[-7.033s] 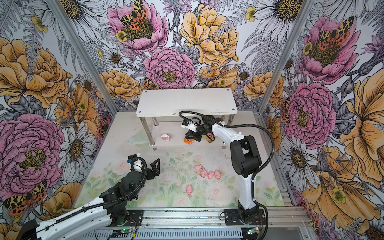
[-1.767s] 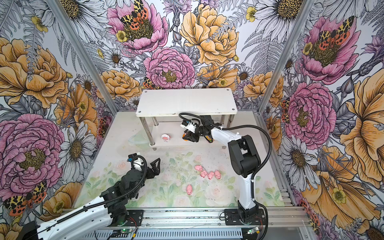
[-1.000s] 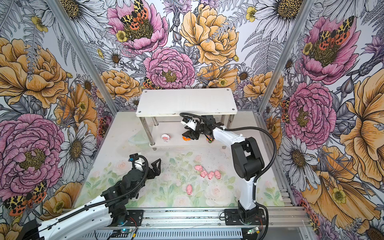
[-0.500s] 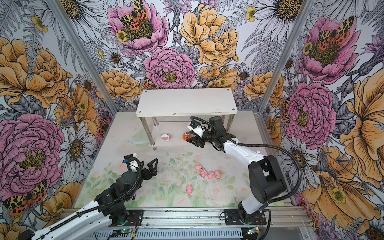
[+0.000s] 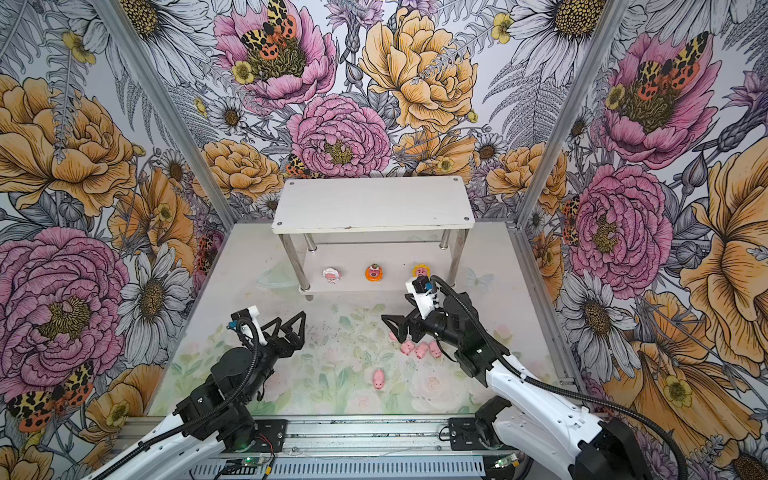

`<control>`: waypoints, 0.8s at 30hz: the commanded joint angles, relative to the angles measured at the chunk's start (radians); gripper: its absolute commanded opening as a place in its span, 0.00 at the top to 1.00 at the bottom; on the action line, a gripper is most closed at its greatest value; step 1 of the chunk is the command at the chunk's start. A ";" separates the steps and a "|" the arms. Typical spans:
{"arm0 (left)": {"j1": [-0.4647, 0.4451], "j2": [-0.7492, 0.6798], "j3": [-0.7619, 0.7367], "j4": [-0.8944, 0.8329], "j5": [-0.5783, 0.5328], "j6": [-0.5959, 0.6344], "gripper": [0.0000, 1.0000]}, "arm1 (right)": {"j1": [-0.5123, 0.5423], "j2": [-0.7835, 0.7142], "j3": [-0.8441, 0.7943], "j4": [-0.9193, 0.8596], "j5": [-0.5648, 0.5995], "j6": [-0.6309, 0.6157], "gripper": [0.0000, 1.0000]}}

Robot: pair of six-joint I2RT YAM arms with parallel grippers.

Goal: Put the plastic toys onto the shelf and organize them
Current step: 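Open the right gripper and lift it away from the donut bear, then move the right gripper down to the small pink pigs and grasp one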

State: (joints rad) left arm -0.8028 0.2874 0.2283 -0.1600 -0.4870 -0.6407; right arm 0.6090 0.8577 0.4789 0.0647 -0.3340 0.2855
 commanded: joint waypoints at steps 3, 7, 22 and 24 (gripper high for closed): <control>0.005 0.069 0.038 -0.061 0.196 0.025 0.15 | 0.231 -0.194 -0.017 -0.334 0.420 0.224 0.00; -0.052 0.226 0.047 -0.037 0.296 -0.028 0.22 | 0.484 -0.218 -0.032 -0.503 0.723 0.406 0.00; -0.340 0.297 0.031 -0.032 0.022 -0.103 0.24 | 0.849 0.407 0.219 -0.569 0.967 0.802 0.23; -0.337 0.280 0.029 -0.045 0.012 -0.099 0.22 | 0.838 0.421 0.218 -0.567 0.972 0.840 0.22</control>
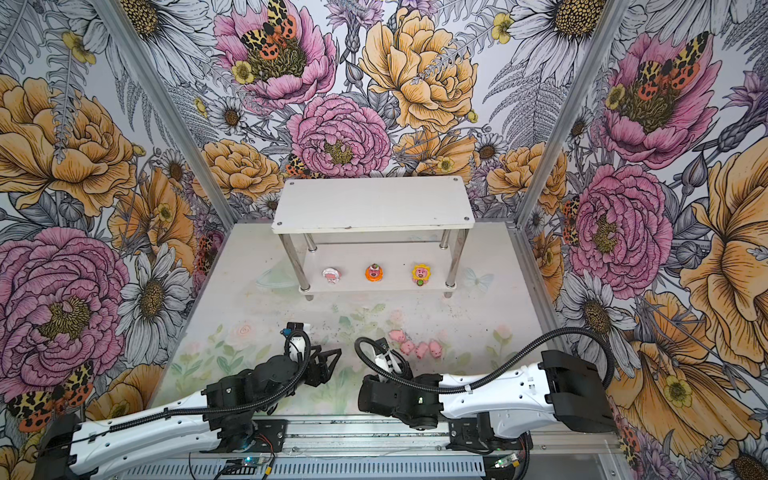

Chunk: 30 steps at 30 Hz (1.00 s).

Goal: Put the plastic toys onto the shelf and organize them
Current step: 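Move the right gripper down to the small pink pigs and grasp one, then lift the pink pig with the right gripper and carry it above the shelf top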

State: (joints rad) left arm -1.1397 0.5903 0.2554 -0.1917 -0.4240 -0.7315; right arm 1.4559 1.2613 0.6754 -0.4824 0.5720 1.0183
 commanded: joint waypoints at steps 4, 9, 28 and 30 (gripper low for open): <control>0.023 -0.048 -0.007 -0.025 -0.041 -0.001 0.21 | -0.023 0.050 0.020 0.010 0.027 0.125 0.30; 0.075 -0.059 -0.025 -0.014 0.010 0.003 0.21 | -0.040 0.123 0.024 0.049 -0.036 0.153 0.33; 0.168 -0.035 -0.053 0.051 0.065 0.023 0.18 | -0.144 0.196 0.001 0.131 -0.216 0.071 0.82; 0.183 -0.035 -0.045 0.048 0.075 0.032 0.18 | -0.185 0.135 0.006 0.083 -0.257 0.014 0.86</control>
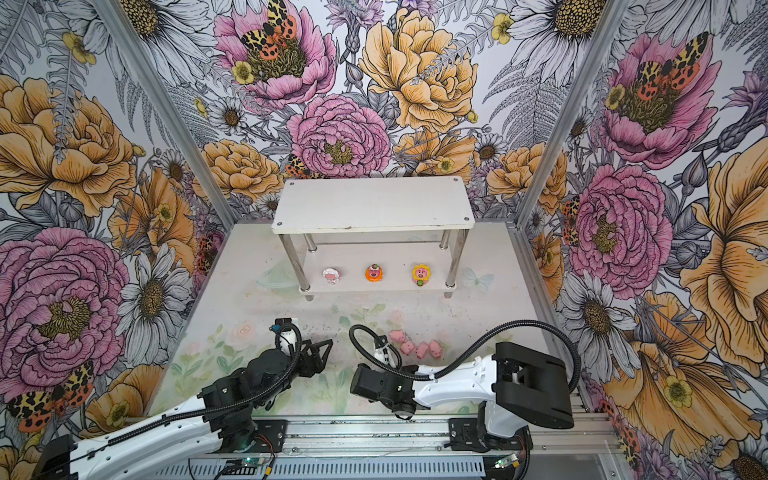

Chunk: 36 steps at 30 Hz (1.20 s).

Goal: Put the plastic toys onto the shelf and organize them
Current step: 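Lift the pink pig with the right gripper and carry it above the shelf top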

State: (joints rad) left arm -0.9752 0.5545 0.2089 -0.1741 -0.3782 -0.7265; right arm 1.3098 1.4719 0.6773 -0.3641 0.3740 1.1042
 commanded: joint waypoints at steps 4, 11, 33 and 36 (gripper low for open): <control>0.043 0.002 0.006 0.026 0.030 0.045 0.18 | -0.132 -0.216 0.084 -0.273 -0.115 -0.226 0.91; 0.064 -0.001 0.006 0.016 0.045 0.056 0.17 | -0.328 -0.473 0.378 -0.715 -0.050 -0.418 0.92; 0.065 -0.058 0.004 -0.044 0.091 0.024 0.23 | -0.984 0.051 1.438 -0.877 -0.234 -0.886 0.92; 0.064 -0.087 -0.003 -0.064 0.084 0.012 0.22 | -1.020 0.132 1.525 -0.899 -0.275 -0.896 0.92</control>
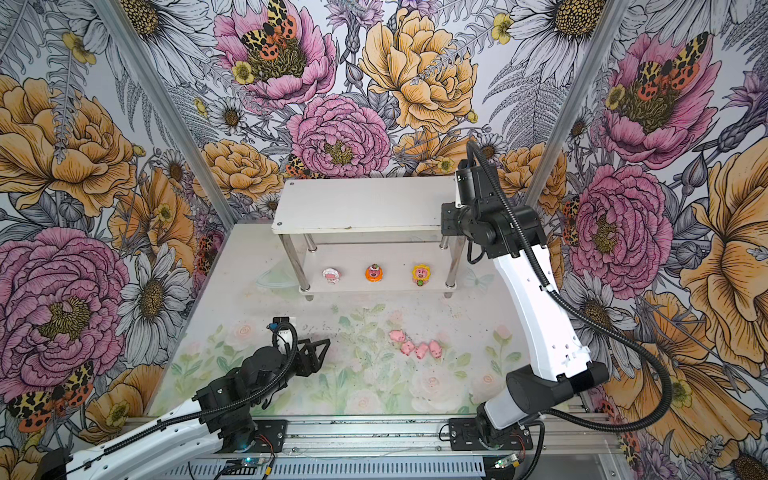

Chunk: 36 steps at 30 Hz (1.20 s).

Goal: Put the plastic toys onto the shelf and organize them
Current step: 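Lift the pink pig with the right gripper and carry it above the shelf top, then lower the pink pig onto the top shelf and open the right gripper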

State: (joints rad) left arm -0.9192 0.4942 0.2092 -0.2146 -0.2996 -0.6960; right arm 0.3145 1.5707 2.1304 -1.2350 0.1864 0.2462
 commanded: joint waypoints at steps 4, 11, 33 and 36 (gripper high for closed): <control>0.008 -0.075 -0.008 -0.068 -0.011 -0.030 0.21 | -0.046 0.116 0.171 -0.069 -0.091 -0.053 0.91; 0.008 -0.123 -0.021 -0.101 -0.033 -0.048 0.20 | -0.063 0.183 0.206 -0.096 -0.088 -0.070 0.88; 0.010 -0.121 -0.012 -0.098 -0.024 -0.051 0.17 | -0.076 0.203 0.249 -0.094 -0.085 -0.060 0.39; 0.010 -0.121 -0.011 -0.097 -0.012 -0.051 0.17 | -0.075 0.144 0.242 -0.099 -0.070 -0.046 0.35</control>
State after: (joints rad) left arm -0.9184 0.3801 0.2016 -0.3042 -0.3130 -0.7353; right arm 0.2424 1.7840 2.3482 -1.3289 0.1078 0.1825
